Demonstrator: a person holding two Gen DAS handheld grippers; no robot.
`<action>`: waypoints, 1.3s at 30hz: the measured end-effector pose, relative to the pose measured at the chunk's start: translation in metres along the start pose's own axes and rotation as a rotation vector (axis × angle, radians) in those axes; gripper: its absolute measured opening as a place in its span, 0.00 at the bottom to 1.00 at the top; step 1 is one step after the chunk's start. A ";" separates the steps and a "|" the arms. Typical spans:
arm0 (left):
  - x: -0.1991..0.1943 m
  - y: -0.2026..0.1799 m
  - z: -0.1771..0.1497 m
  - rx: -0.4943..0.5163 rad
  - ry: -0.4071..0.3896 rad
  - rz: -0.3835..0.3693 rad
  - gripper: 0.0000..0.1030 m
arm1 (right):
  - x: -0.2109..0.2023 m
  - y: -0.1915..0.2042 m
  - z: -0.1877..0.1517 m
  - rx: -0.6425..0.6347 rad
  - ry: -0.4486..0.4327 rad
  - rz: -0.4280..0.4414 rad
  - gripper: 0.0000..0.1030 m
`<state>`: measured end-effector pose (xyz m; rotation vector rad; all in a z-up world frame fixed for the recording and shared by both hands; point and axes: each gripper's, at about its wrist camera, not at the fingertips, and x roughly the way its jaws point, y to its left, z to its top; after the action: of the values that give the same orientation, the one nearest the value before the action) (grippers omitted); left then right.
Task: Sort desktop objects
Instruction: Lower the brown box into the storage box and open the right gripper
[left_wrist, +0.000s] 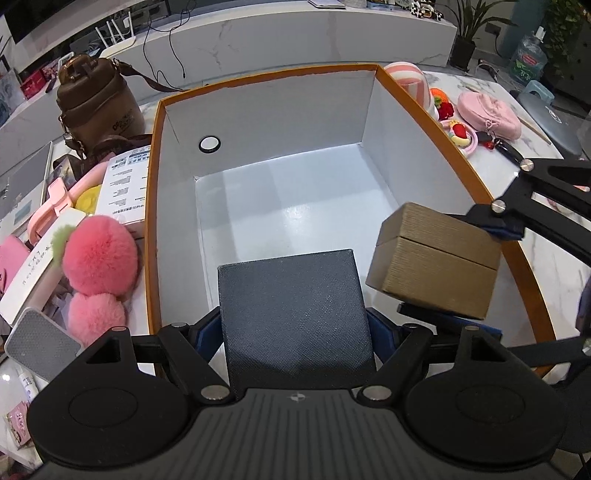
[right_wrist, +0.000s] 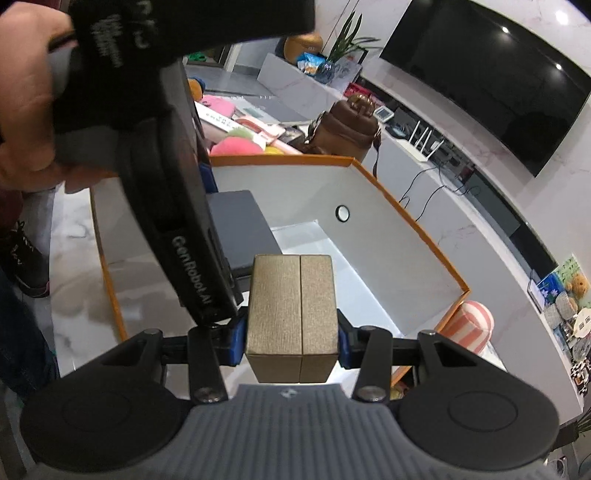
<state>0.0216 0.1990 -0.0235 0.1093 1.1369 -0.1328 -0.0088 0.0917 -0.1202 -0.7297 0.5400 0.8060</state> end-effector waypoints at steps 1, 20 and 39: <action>0.000 0.000 0.000 0.003 0.000 -0.004 0.89 | 0.002 0.000 0.000 0.002 0.007 0.002 0.46; 0.007 -0.005 0.001 0.055 -0.007 0.030 0.90 | 0.026 -0.005 -0.003 0.016 0.058 0.011 0.46; 0.004 -0.003 0.001 0.043 -0.014 0.063 0.91 | 0.015 -0.015 -0.004 0.117 0.027 0.029 0.54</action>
<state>0.0236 0.1960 -0.0264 0.1818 1.1160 -0.1015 0.0116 0.0882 -0.1277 -0.6266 0.6179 0.7852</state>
